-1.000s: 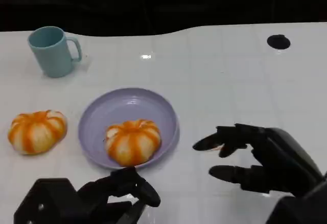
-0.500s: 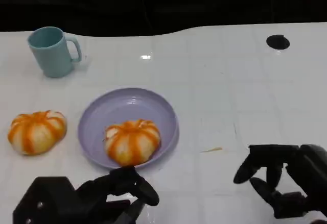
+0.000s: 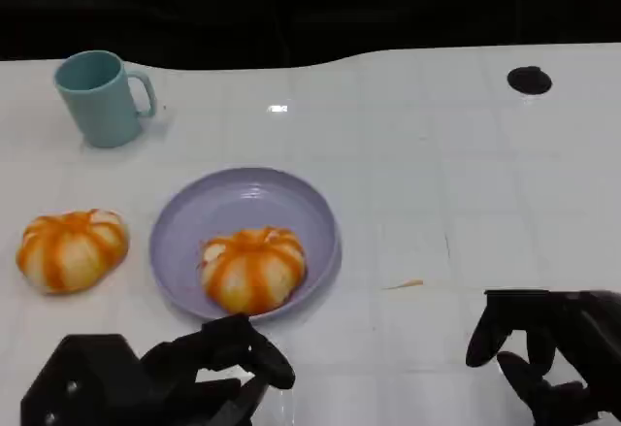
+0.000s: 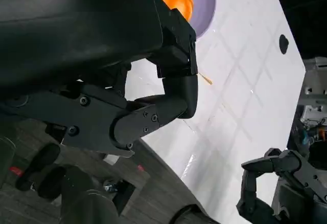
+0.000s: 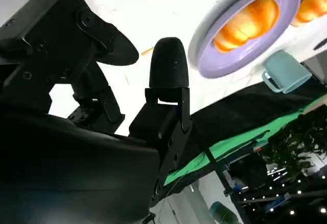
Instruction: Grasp the bread from the table and place it into the plate.
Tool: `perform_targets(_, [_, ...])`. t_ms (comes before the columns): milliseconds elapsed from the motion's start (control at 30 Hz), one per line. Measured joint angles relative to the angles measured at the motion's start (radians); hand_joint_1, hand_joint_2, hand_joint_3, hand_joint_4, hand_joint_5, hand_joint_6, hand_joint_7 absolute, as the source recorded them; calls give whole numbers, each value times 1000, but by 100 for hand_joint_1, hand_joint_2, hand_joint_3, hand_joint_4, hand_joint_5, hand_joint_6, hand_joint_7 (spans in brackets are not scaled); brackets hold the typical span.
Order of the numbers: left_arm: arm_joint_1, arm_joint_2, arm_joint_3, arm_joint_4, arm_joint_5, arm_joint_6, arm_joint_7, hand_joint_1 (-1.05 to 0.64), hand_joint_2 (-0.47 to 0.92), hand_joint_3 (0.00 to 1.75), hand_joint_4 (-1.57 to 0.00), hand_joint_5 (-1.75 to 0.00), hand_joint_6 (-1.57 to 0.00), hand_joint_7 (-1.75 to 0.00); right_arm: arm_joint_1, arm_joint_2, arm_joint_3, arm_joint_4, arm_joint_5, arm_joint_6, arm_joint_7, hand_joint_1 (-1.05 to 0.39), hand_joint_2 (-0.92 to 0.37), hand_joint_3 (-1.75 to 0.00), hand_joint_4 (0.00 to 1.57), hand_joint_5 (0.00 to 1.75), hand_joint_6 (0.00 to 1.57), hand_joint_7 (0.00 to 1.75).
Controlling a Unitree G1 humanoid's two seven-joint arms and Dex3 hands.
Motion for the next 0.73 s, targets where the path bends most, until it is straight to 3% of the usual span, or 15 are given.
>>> perform_targets(733, [23, 10, 8, 0, -1, -23, -10, -39, 92, 56, -65, -175, -48, -155, 26, 20, 3, -43, -3, 36, 1, 0, -24, -135, 92, 172, 92, 123])
